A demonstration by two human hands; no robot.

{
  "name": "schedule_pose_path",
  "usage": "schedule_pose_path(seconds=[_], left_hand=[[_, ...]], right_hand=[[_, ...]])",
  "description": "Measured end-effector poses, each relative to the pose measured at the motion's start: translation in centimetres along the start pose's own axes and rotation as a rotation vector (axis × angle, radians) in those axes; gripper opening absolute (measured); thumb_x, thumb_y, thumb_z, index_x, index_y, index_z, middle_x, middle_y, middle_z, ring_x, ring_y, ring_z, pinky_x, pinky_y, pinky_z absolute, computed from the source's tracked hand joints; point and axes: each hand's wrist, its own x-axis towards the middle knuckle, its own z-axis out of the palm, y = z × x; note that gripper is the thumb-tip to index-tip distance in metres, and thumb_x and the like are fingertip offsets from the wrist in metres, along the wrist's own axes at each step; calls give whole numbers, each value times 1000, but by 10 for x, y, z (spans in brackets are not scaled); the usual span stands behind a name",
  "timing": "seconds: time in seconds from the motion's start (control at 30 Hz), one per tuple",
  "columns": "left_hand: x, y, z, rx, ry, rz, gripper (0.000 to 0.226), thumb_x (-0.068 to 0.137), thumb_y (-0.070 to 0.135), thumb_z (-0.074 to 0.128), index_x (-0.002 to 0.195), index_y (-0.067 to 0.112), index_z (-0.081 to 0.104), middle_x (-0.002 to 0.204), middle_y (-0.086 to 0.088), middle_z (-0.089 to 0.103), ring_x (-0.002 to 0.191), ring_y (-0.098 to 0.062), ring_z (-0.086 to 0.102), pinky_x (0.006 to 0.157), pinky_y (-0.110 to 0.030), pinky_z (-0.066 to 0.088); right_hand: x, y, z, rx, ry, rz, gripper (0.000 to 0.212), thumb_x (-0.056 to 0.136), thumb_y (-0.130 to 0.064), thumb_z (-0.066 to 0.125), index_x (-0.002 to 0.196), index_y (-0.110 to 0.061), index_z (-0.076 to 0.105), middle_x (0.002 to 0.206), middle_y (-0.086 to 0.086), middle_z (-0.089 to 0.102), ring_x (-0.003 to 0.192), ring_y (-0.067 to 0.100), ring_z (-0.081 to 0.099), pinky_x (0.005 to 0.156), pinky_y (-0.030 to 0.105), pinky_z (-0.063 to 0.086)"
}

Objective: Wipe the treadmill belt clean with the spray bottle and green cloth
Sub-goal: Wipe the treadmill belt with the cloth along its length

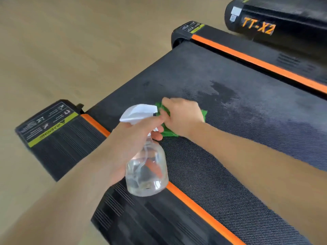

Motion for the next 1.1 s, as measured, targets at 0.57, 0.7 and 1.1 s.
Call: schedule_pose_path(seconds=[0.57,0.7,1.1], left_hand=[[-1,-11,-51,-31,75,1,38,88,40,78,56,19,79,64,-5,75,49,-11,66,45,-24,53],[5,-8,-55,-21,83,-21,39,88,42,78,58,18,78,62,-5,74,47,-11,67,44,-22,52],[-10,3,-50,-65,51,34,28,88,40,80,79,13,79,73,-4,75,62,-15,67,55,-28,56]], right_hand=[[20,-35,6,45,-32,-112,21,96,-38,46,84,-20,44,73,-2,53,76,30,58,57,35,41],[53,-43,21,-22,-15,44,18,97,-37,43,90,-20,43,79,-2,55,77,29,58,57,34,37],[-47,-40,-14,64,-39,-352,21,92,-38,48,84,-19,54,73,-2,55,69,25,57,54,34,43]])
